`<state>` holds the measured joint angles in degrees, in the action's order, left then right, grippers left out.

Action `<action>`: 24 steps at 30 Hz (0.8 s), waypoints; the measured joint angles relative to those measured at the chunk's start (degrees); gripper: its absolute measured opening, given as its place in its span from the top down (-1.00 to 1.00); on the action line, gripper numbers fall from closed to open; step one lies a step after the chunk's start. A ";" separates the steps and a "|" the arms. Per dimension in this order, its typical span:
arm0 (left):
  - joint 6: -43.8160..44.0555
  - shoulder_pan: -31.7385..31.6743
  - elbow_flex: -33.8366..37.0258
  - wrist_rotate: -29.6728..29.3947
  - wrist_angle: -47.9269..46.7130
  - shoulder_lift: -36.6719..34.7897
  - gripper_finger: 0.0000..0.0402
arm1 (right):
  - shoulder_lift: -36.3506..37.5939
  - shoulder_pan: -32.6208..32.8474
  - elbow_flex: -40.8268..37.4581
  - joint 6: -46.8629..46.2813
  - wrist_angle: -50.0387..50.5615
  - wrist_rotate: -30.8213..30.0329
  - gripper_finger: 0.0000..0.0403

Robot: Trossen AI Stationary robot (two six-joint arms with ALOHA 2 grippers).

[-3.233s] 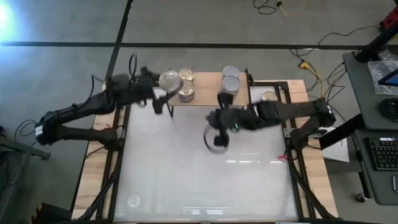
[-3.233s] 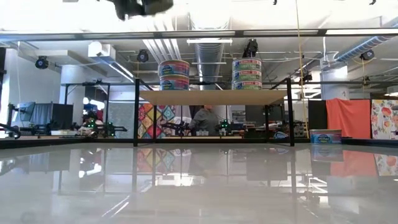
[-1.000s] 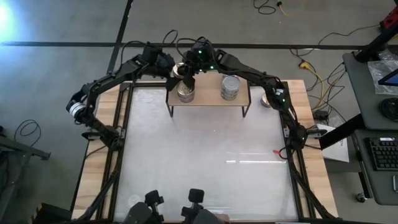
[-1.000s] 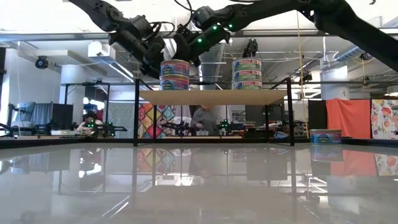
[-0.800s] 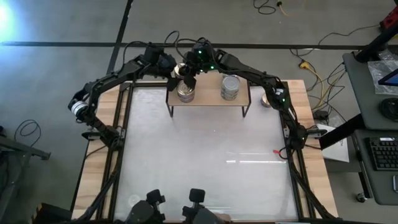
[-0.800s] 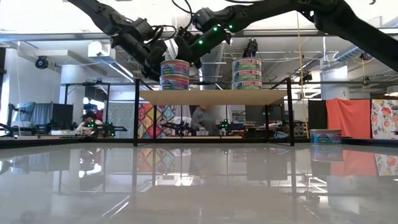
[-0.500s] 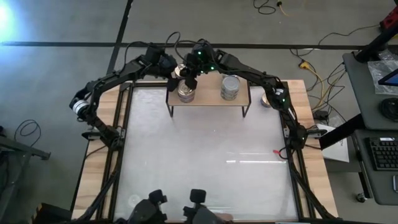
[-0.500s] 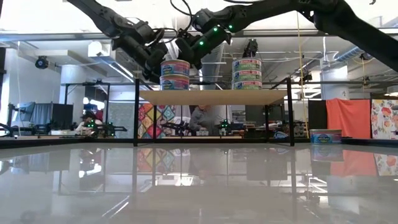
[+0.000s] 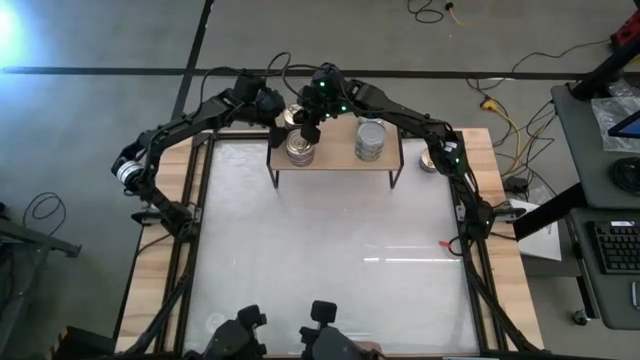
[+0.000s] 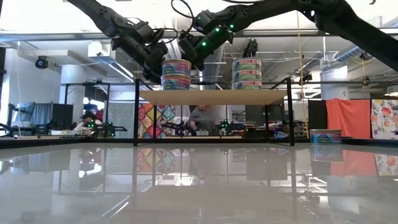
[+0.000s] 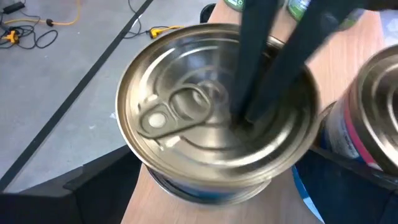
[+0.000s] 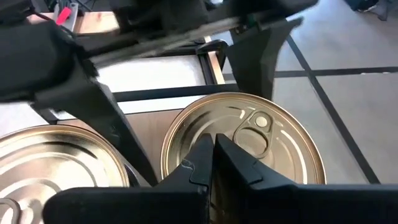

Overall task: Stack canned seafood by type on shelf
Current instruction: Stack the bottom blue-pink tuna can on top of the blue-pink tuna can on the shelf

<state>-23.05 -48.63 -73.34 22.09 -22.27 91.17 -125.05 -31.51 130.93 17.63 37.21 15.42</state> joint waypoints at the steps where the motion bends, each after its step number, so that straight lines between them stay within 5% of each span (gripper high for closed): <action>1: -0.49 -0.01 -0.02 -0.02 -0.33 -0.19 -0.98 | 0.00 -0.02 0.00 0.00 0.02 -0.06 0.94; 13: -4.98 -2.61 -4.69 -0.55 -13.25 -4.20 -0.98 | 0.00 -0.13 -0.07 0.00 -0.04 -0.35 0.94; 24: 0.93 -6.56 -2.63 -6.54 -8.56 -7.10 -0.98 | -0.22 0.39 -0.26 -1.05 -4.67 -0.39 0.94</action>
<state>-22.12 -55.20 -75.97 15.55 -30.83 84.07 -125.27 -31.11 130.67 16.58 32.55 15.03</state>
